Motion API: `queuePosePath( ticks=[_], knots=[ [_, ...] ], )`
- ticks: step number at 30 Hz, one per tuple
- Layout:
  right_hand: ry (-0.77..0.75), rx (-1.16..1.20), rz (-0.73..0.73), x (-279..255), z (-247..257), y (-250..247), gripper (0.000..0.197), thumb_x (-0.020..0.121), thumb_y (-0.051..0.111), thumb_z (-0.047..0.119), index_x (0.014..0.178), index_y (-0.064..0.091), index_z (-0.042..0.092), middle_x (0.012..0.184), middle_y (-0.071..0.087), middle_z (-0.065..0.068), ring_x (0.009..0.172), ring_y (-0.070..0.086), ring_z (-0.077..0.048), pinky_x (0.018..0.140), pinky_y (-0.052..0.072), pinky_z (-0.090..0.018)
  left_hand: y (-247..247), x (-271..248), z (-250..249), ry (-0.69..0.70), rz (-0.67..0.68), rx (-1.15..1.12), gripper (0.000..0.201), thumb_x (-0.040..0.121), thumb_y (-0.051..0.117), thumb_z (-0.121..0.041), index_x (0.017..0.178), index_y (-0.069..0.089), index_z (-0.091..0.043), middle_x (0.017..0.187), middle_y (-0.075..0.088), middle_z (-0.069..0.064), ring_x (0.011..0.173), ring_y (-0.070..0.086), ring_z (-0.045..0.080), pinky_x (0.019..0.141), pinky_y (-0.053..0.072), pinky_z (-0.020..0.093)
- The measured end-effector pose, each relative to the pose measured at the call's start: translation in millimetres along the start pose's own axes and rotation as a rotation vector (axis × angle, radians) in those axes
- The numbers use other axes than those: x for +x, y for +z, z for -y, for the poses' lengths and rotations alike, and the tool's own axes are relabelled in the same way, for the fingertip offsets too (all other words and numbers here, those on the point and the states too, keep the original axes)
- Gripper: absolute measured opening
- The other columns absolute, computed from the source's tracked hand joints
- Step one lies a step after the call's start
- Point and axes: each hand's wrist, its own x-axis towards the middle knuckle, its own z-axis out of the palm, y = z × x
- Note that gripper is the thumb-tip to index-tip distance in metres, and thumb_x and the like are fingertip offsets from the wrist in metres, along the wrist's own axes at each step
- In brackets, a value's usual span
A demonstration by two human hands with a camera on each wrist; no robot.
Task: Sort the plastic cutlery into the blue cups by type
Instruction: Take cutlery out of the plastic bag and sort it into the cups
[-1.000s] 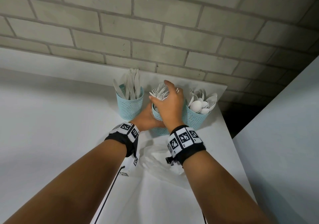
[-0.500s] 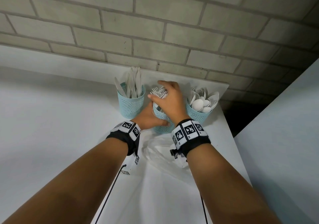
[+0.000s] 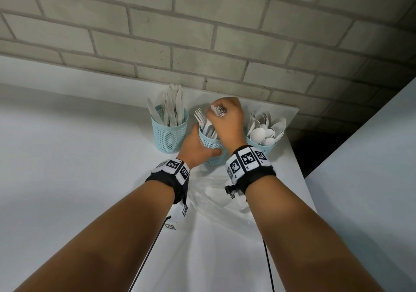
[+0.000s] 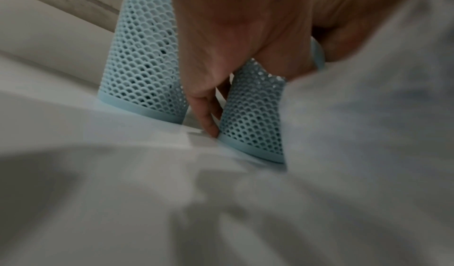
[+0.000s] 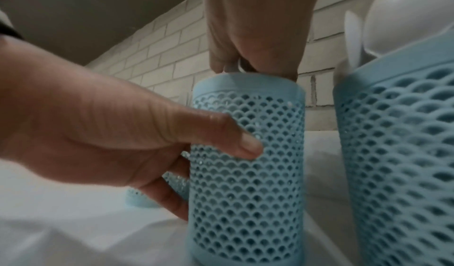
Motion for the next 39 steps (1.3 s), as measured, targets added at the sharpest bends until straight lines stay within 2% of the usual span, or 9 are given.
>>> queuePosePath(
  ticks=[3,6,10,16,23,27,32,36,39],
  knots=[
    [-0.003,0.053,-0.088,4.9,-1.0,-3.2,0.021,0.076,0.076,0.023,0.090,0.069,0.009,0.104,0.054,-0.004,0.086,0.054,-0.009,0.076,0.034,0.001,0.4,1.2,-1.6,0.014,-0.050,0.025,0.088,0.061,0.086,-0.016,0.132,0.036,-0.015,0.121,0.058,-0.001,0.103,0.056,0.012,0.087,0.040,0.022],
    [-0.011,-0.023,0.067,4.6,0.2,-2.5,0.047,0.072,0.076,0.041,0.113,0.063,0.021,0.128,0.042,0.000,0.119,0.040,-0.013,0.093,0.030,-0.011,1.6,2.4,-2.0,0.016,-0.045,0.045,0.093,0.063,0.084,-0.015,0.138,0.029,-0.014,0.129,0.055,0.004,0.115,0.055,0.019,0.093,0.041,0.024],
    [-0.084,-0.300,0.275,5.1,-3.8,2.5,0.063,0.073,0.070,0.052,0.130,0.053,0.029,0.145,0.035,0.000,0.133,0.027,-0.021,0.105,0.030,-0.031,1.1,3.6,-3.2,-0.014,-0.027,0.060,0.109,0.064,0.084,-0.016,0.146,0.013,-0.014,0.137,0.047,0.008,0.127,0.046,0.023,0.105,0.037,0.029],
    [-0.170,-0.416,0.191,8.3,-12.4,10.0,0.028,0.086,0.061,0.029,0.108,0.068,0.014,0.119,0.056,-0.009,0.113,0.043,-0.029,0.092,0.040,-0.034,-0.1,5.9,-0.6,-0.017,-0.019,0.039,0.095,0.063,0.085,-0.013,0.139,0.028,-0.013,0.124,0.054,0.002,0.115,0.053,0.018,0.089,0.036,0.019],
    [-0.045,-0.449,0.322,23.1,-5.3,-5.8,0.040,0.090,0.053,0.046,0.123,0.060,0.025,0.143,0.042,-0.005,0.134,0.027,-0.026,0.108,0.028,-0.034,-1.0,10.0,-1.8,-0.033,0.003,0.081,0.098,0.065,0.085,-0.022,0.142,0.025,-0.012,0.136,0.051,0.005,0.123,0.050,0.021,0.098,0.037,0.023],
    [-0.012,-0.351,0.081,34.5,-2.3,-37.7,0.043,0.087,0.051,0.050,0.118,0.062,0.024,0.133,0.054,-0.004,0.129,0.038,-0.028,0.097,0.027,-0.028,-0.7,7.6,-4.3,-0.073,-0.032,0.136,0.089,0.065,0.084,-0.030,0.137,0.036,-0.010,0.132,0.055,0.006,0.121,0.052,0.023,0.101,0.042,0.032],
    [0.128,-0.288,-0.038,27.4,-13.9,-97.9,0.059,0.080,0.056,0.061,0.128,0.052,0.026,0.139,0.047,-0.004,0.134,0.030,-0.026,0.108,0.032,-0.044,-1.7,-6.2,-19.5,-0.153,0.034,0.398,0.034,0.076,0.075,-0.038,0.076,0.056,-0.010,0.071,0.058,0.004,0.075,0.056,0.022,0.063,0.049,0.027],
    [0.275,-0.216,0.067,3.9,-35.1,-114.7,0.085,0.070,0.066,0.063,0.141,0.035,0.027,0.149,0.030,-0.007,0.139,0.025,-0.024,0.113,0.029,-0.047,-2.8,-21.1,-41.2,-0.197,0.207,0.621,0.048,0.086,0.063,-0.041,0.106,0.061,0.002,0.102,0.064,0.015,0.100,0.059,0.030,0.081,0.044,0.030],
    [0.313,-0.189,0.095,-15.7,-42.8,-112.7,0.095,0.067,0.076,0.051,0.145,0.028,0.024,0.153,0.019,-0.008,0.141,0.022,-0.024,0.115,0.027,-0.045,4.1,-29.2,-56.4,-0.182,0.286,0.657,0.048,0.089,0.056,-0.044,0.107,0.058,0.000,0.102,0.060,0.017,0.100,0.057,0.030,0.077,0.040,0.029]
  ],
)
